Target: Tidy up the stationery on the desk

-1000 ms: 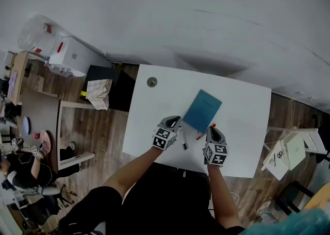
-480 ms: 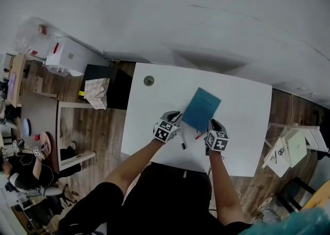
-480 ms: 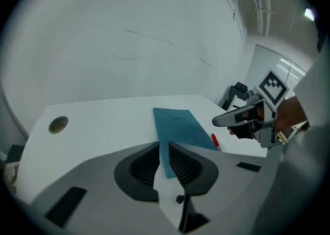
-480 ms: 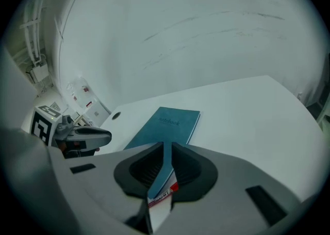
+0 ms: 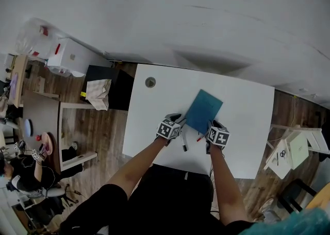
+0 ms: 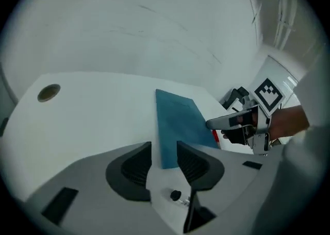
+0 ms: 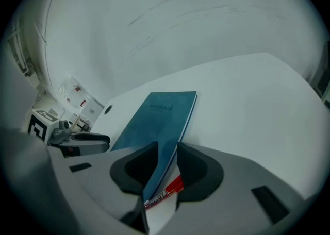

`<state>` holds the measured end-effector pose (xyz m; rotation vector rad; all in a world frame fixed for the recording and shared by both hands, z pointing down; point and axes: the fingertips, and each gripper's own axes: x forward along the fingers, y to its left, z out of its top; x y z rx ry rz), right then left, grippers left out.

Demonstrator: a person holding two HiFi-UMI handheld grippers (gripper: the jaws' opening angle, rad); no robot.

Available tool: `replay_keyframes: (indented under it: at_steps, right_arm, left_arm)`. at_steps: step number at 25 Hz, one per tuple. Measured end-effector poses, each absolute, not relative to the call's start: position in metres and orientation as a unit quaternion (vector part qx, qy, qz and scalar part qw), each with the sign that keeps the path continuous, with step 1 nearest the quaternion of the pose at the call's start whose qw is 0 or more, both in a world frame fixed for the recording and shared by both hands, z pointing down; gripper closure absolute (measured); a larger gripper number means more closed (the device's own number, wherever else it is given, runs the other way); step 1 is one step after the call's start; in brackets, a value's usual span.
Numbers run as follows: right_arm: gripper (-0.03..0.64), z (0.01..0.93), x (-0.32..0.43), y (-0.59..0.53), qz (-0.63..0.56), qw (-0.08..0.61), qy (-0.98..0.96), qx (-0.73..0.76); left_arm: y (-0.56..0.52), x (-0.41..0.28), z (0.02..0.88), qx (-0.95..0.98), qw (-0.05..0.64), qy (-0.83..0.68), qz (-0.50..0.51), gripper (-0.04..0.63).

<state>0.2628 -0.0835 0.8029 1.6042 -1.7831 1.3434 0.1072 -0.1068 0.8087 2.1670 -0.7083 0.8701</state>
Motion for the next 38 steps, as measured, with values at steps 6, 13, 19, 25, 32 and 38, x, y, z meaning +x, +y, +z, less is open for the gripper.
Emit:
replay_keyframes:
  at_steps: [6,13,19,25,32,38]
  right_arm:
    - [0.509,0.812,0.266,-0.084,0.495,0.199,-0.622,0.573]
    - [0.511,0.812,0.266,-0.085,0.491,0.206,-0.620,0.576]
    - [0.511,0.811,0.264,-0.086,0.491,0.208,-0.613,0.583]
    - [0.511,0.806,0.251,-0.094,0.480,0.219,-0.623,0.578]
    - [0.510,0.795,0.211,-0.118,0.453,0.238,-0.654,0.557]
    - [0.509,0.790,0.161,-0.135,0.439,0.250,-0.676,0.536]
  left_arm:
    - [-0.101,0.119,0.821,0.830,0.361,-0.252,0.343,0.446]
    - [-0.100,0.121,0.823,0.825,0.360,-0.251,0.355,0.454]
    - [-0.100,0.120,0.824,0.823,0.376,-0.237,0.354,0.481]
    - [-0.109,0.108,0.821,0.819,0.373,-0.258,0.350,0.489]
    - [-0.117,0.070,0.822,0.811,0.390,-0.289,0.328,0.489]
    - [-0.121,0.021,0.821,0.804,0.388,-0.317,0.320,0.489]
